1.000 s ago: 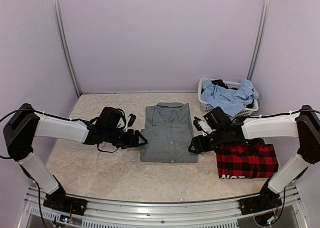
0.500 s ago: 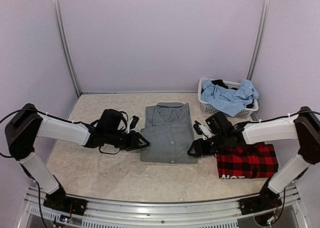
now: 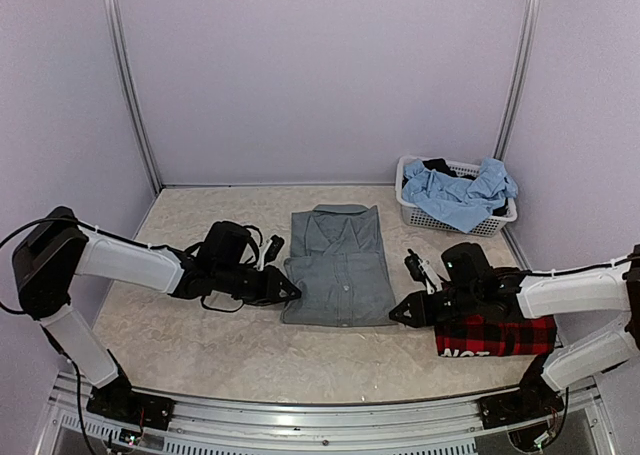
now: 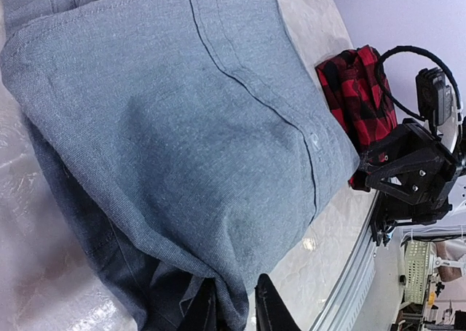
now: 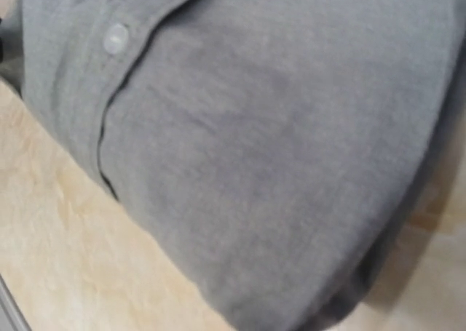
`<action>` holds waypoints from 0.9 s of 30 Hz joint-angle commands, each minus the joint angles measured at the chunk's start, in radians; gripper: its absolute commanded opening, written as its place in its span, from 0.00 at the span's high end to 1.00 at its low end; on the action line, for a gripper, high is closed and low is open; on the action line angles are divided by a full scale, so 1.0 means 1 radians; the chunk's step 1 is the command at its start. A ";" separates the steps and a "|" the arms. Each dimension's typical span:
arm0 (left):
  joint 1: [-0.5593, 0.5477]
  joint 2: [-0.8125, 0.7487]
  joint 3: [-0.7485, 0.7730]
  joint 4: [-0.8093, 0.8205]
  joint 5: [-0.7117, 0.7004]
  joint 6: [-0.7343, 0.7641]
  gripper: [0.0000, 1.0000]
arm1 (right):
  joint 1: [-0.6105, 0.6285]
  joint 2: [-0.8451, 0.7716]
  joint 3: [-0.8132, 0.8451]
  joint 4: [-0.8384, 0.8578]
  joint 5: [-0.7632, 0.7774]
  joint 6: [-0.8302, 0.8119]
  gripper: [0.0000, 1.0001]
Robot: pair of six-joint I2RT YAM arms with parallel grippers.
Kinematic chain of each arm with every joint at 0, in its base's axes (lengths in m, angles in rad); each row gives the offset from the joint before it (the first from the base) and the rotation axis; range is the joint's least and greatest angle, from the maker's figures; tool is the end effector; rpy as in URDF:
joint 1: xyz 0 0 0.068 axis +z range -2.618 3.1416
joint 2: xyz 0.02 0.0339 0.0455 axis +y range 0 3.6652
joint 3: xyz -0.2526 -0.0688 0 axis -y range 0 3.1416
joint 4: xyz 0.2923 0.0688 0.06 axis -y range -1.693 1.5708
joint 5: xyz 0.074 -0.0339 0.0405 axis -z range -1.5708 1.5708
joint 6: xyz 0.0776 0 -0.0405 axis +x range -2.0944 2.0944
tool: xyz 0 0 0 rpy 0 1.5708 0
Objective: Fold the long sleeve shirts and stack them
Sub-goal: Smooth out the 2/3-rectangle-folded shirt at the center of the board.
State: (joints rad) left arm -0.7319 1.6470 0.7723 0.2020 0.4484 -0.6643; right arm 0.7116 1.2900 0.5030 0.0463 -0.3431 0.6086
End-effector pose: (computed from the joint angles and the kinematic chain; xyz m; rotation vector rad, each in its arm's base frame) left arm 0.2641 -0.2825 0.0899 0.3535 2.4506 -1.1922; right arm 0.2157 0.2205 0.0923 -0.3188 2.4832 1.0162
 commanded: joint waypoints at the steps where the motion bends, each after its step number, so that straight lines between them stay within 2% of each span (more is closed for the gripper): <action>1: -0.020 0.018 -0.009 0.012 0.013 0.022 0.85 | 0.011 -0.054 -0.058 0.076 -0.020 0.024 0.78; 13: -0.066 -0.040 -0.077 -0.035 -0.062 0.006 0.91 | 0.050 -0.128 -0.148 0.073 0.026 0.043 0.86; 15: -0.066 -0.046 -0.087 -0.037 -0.071 0.005 0.91 | 0.054 -0.153 -0.153 0.052 0.062 0.052 0.81; 17: -0.066 -0.060 -0.094 -0.034 -0.082 0.004 0.87 | 0.054 -0.178 -0.142 0.024 0.110 0.060 0.68; 19: -0.067 -0.073 -0.093 -0.036 -0.088 0.011 0.81 | 0.053 -0.194 -0.125 0.002 0.159 0.069 0.57; 21: -0.064 -0.084 -0.091 -0.039 -0.102 0.020 0.74 | 0.052 -0.191 -0.107 -0.012 0.195 0.078 0.50; 24: -0.057 -0.090 -0.089 -0.033 -0.104 0.034 0.62 | 0.052 -0.140 -0.066 -0.028 0.227 0.077 0.47; 27: -0.047 -0.083 -0.089 -0.017 -0.086 0.040 0.57 | 0.052 -0.063 -0.027 -0.020 0.232 0.080 0.46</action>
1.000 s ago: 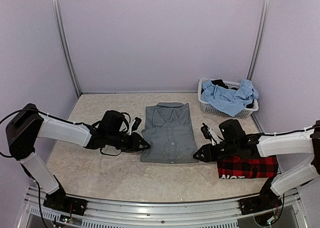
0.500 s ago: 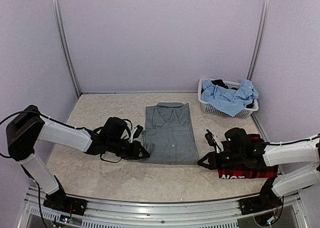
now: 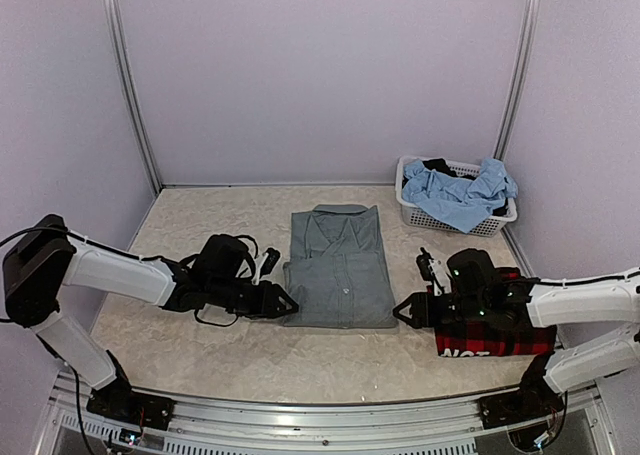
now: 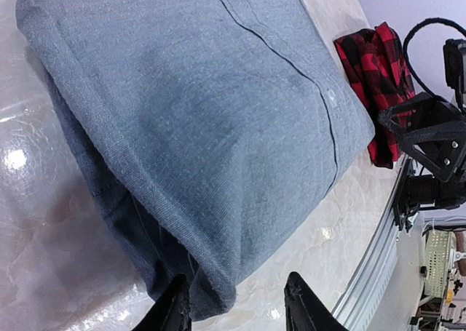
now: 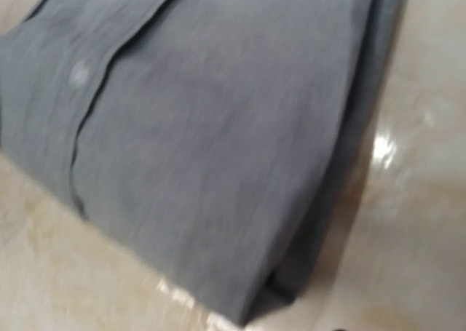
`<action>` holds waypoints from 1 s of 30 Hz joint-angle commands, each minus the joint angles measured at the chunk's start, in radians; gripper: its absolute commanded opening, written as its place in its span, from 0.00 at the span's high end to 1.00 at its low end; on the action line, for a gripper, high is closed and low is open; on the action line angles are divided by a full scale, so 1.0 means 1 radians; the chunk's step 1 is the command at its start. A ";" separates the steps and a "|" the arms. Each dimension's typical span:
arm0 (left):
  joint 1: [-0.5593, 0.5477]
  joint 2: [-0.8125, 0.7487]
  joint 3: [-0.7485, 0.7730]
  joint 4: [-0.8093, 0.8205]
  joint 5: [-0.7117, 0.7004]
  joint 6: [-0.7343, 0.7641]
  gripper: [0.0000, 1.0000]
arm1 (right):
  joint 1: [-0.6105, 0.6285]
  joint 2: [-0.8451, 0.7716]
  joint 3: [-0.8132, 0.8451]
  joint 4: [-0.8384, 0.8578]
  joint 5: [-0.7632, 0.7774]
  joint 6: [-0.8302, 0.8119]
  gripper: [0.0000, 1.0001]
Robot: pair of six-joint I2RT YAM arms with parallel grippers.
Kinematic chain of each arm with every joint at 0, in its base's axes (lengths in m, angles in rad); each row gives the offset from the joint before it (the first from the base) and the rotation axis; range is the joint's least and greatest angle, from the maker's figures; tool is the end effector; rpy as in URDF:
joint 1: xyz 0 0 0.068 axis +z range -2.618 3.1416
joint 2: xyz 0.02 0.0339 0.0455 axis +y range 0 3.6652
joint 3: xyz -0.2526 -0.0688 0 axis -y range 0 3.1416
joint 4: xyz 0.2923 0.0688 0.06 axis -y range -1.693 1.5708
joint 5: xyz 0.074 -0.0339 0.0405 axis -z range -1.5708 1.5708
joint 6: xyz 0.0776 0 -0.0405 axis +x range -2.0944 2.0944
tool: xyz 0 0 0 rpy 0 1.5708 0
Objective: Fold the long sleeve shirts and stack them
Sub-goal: Smooth out the 2/3-rectangle-folded shirt at the center of the board.
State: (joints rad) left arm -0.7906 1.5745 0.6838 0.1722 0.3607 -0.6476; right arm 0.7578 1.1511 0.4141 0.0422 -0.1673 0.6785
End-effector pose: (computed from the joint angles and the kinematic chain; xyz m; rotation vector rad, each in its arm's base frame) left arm 0.2350 -0.2764 0.0801 0.3860 2.4850 -1.0933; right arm 0.2014 0.2083 0.0958 -0.1920 2.4282 0.9037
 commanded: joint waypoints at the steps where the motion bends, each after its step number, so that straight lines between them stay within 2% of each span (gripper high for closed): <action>1: 0.015 -0.006 -0.002 0.017 0.007 0.023 0.56 | 0.005 0.101 0.074 -0.007 0.056 0.011 0.47; 6: 0.033 0.000 -0.020 0.049 0.030 0.016 0.52 | -0.002 0.215 0.132 0.036 0.046 0.021 0.52; 12: 0.049 0.002 -0.037 0.063 0.041 0.020 0.53 | -0.002 0.261 0.129 0.119 -0.015 0.041 0.69; 19: 0.053 0.023 -0.058 0.119 0.068 0.003 0.64 | -0.002 0.225 0.084 0.165 -0.055 0.075 0.95; 23: 0.051 0.042 -0.069 0.168 0.088 -0.007 0.68 | -0.003 0.202 0.063 0.156 -0.052 0.079 1.00; 27: 0.051 0.053 -0.071 0.177 0.102 -0.009 0.78 | -0.002 0.191 0.046 0.156 -0.062 0.078 1.00; 30: 0.051 0.049 -0.076 0.187 0.112 -0.006 0.90 | -0.002 0.190 0.025 0.169 -0.077 0.067 1.00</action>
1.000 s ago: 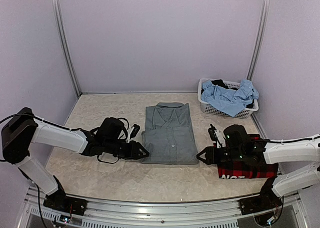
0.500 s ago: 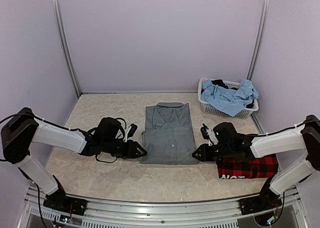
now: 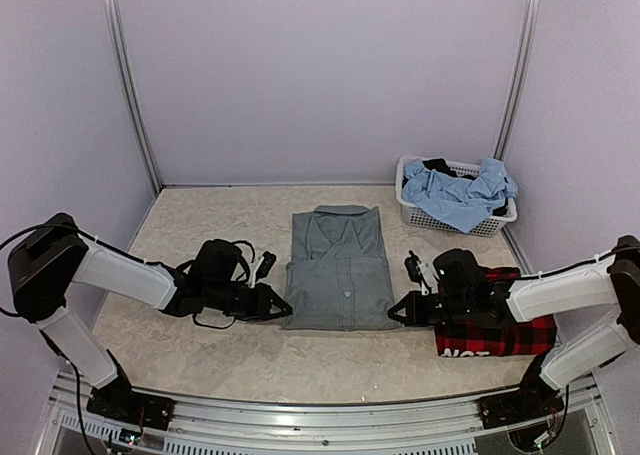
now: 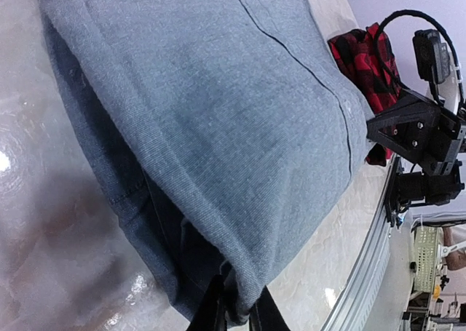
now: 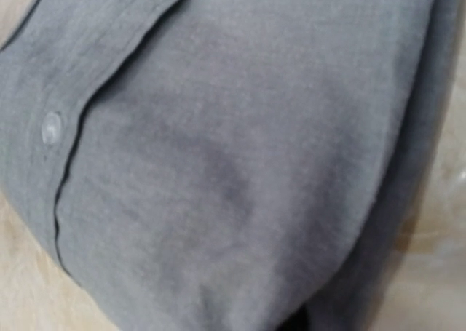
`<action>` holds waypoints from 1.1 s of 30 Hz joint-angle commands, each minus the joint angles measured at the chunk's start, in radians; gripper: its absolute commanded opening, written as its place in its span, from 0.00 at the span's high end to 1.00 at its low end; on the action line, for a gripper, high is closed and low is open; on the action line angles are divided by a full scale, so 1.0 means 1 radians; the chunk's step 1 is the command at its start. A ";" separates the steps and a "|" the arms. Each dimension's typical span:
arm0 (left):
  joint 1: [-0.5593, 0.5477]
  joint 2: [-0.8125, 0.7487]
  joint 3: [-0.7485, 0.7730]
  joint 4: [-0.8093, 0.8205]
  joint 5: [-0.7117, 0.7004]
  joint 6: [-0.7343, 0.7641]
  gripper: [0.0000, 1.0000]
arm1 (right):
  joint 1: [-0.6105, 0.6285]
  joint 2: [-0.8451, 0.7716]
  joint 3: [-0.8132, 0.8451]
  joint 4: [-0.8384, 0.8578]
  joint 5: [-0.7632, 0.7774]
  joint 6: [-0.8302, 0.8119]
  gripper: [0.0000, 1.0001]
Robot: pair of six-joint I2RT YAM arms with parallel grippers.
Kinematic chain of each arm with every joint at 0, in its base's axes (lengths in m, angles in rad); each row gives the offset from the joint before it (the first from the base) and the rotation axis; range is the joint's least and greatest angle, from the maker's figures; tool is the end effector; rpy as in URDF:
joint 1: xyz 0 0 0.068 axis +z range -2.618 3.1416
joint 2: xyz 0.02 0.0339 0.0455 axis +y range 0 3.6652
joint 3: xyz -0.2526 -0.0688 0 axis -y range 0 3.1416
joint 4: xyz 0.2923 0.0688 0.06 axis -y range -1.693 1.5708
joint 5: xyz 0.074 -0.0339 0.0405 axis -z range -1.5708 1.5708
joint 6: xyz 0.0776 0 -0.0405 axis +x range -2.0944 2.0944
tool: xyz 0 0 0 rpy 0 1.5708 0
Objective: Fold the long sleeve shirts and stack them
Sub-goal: Smooth out the 2/3-rectangle-folded shirt at the center of the board.
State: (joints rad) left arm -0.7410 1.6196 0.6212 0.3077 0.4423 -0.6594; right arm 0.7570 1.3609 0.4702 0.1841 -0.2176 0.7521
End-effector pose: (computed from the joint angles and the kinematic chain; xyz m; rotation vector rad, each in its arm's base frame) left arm 0.2374 -0.2622 0.0608 0.3636 2.4681 -1.1792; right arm 0.2151 0.2263 0.0738 -0.1308 2.4758 0.9792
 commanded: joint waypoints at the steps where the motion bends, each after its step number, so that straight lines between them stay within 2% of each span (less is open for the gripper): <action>1: 0.002 0.006 -0.015 0.056 0.034 0.006 0.95 | -0.001 -0.019 -0.037 0.032 -0.030 -0.012 1.00; 3: 0.001 0.009 -0.019 0.068 0.046 0.002 1.00 | 0.000 -0.020 -0.046 0.030 -0.034 -0.021 1.00; 9: -0.023 0.001 -0.044 0.074 0.056 -0.013 1.00 | 0.005 -0.040 -0.060 0.018 -0.041 -0.042 1.00; 19: -0.089 -0.072 -0.096 0.004 -0.046 -0.033 1.00 | 0.029 -0.090 -0.106 -0.011 -0.012 -0.034 1.00; 25: -0.105 -0.062 -0.101 -0.003 -0.073 -0.023 1.00 | 0.069 -0.084 -0.147 0.002 0.024 -0.032 1.00; 33: -0.194 -0.038 -0.126 -0.006 -0.137 -0.015 1.00 | 0.111 -0.105 -0.199 0.019 0.065 -0.041 1.00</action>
State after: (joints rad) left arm -0.9001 1.5646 0.5228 0.3256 0.3607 -0.6861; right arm 0.8490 1.2755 0.3031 0.2138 -0.1989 0.7227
